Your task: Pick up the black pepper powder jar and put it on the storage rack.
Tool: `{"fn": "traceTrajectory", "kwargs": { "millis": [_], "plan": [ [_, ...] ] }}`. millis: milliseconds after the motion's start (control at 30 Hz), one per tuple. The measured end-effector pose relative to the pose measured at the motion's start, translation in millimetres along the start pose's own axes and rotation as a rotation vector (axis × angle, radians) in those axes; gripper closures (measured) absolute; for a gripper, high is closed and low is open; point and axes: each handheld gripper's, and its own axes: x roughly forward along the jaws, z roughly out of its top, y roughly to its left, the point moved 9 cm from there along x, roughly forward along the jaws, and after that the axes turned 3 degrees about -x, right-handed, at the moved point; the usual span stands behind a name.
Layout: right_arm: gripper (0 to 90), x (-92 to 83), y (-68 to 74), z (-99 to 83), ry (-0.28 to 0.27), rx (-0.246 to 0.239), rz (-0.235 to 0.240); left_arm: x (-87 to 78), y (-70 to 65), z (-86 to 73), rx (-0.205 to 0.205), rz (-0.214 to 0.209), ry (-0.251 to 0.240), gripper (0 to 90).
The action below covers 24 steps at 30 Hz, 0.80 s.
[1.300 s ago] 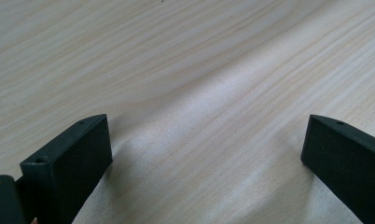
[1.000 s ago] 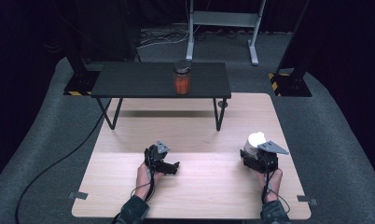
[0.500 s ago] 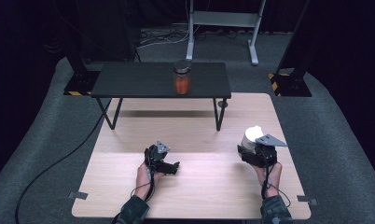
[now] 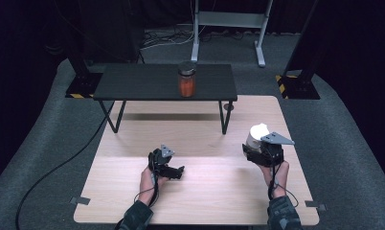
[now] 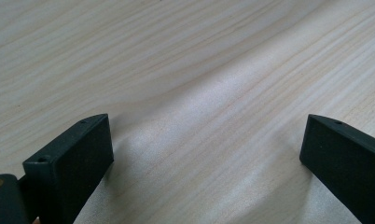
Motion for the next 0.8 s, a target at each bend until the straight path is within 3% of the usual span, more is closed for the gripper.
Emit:
{"fn": "traceTrajectory", "kwargs": {
  "millis": [467,800],
  "plan": [
    [29.8,3.2,-0.9,13.9,0.003,0.0,0.018,0.0,0.0,0.0,0.0,0.0,0.0,2.1],
    [29.8,5.2,0.5,25.4,0.008,-0.025,0.023,-0.1,0.1,0.0,0.0,0.0,0.001,2.1]
  ]
}}
